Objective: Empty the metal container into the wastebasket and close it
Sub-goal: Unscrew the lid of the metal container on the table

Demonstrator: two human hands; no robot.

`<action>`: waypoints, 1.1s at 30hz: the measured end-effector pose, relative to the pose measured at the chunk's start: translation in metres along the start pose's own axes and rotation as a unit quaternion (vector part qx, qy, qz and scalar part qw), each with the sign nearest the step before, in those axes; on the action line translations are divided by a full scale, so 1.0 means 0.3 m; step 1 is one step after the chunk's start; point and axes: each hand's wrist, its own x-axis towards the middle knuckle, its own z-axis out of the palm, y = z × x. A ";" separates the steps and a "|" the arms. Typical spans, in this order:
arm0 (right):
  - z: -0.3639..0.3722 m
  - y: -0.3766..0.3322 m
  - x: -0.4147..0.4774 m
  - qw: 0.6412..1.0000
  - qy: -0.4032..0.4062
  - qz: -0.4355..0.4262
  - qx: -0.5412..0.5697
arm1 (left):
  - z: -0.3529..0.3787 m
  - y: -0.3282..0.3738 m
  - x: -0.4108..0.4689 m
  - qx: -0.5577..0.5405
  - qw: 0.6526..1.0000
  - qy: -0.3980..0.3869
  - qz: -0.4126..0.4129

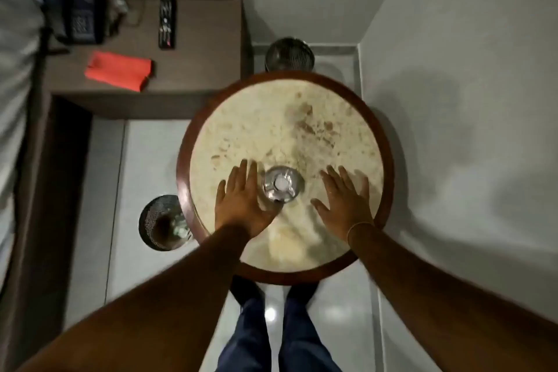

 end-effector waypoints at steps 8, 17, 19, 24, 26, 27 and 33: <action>0.174 -0.037 0.045 0.995 0.033 0.029 0.085 | 0.142 0.092 0.182 0.012 0.999 -0.033 -0.020; 0.193 -0.037 0.064 0.927 0.143 0.092 0.334 | 0.207 0.132 0.222 0.081 0.995 -0.038 0.046; 0.179 -0.058 0.068 0.885 0.112 0.146 0.427 | 0.207 0.117 0.205 0.075 0.995 -0.031 0.051; 0.132 -0.126 0.081 0.689 -0.007 0.225 0.689 | 0.157 0.129 0.126 0.002 0.995 0.016 0.102; 0.113 -0.143 0.065 0.536 -0.145 0.213 0.804 | 0.125 0.142 0.080 -0.013 0.988 0.030 0.152; 0.106 -0.149 0.057 0.468 -0.196 0.207 0.836 | 0.111 0.149 0.055 -0.014 0.984 0.034 0.174; 0.100 -0.188 0.044 0.351 -0.183 0.208 0.894 | 0.068 0.163 -0.031 -0.046 0.975 0.030 0.215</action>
